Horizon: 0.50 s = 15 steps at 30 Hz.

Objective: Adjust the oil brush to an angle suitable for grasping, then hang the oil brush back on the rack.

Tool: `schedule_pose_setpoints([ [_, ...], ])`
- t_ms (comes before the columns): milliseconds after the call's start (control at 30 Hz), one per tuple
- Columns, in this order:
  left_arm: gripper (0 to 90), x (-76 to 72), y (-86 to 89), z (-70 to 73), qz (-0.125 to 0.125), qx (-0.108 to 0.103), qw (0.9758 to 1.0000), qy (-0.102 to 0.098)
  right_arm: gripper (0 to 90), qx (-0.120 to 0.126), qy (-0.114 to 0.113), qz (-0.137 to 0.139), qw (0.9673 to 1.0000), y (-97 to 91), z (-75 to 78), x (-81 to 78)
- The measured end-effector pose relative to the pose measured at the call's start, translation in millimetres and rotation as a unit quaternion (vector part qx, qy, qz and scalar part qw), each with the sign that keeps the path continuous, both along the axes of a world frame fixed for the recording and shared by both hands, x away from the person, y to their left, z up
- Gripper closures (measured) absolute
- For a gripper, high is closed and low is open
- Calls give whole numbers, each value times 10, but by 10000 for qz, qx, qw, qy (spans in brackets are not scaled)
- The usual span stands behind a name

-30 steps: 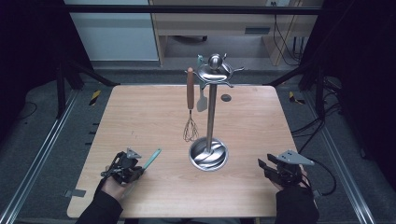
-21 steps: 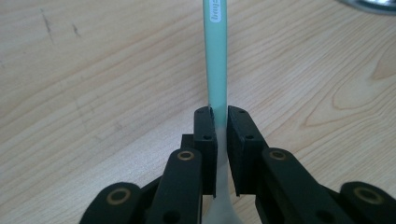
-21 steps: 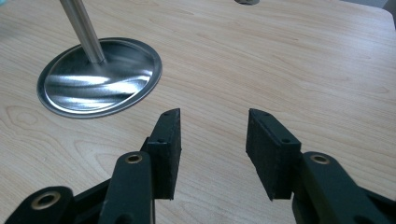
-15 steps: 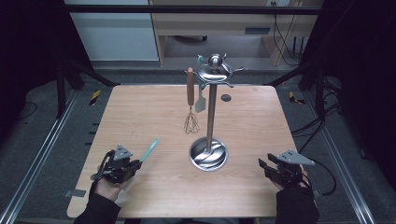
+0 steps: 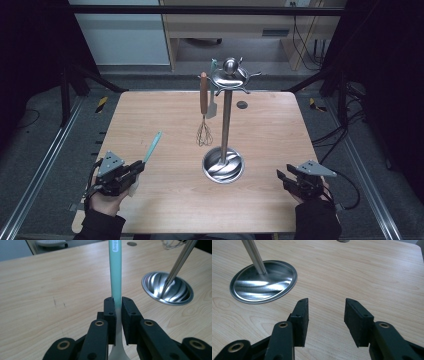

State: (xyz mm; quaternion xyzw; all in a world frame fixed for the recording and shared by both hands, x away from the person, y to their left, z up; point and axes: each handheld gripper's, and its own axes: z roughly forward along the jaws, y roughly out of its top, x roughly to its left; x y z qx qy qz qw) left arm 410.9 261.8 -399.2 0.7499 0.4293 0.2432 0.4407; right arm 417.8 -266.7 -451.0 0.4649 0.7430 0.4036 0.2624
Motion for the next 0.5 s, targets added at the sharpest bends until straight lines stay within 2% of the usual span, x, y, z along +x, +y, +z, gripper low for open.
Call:
schedule_pose_setpoints([
  [500, 823, -145, -88, 221, -190, -236, 9984, -488, 539, -42, -42, 9, 10000, -9, -5, 6],
])
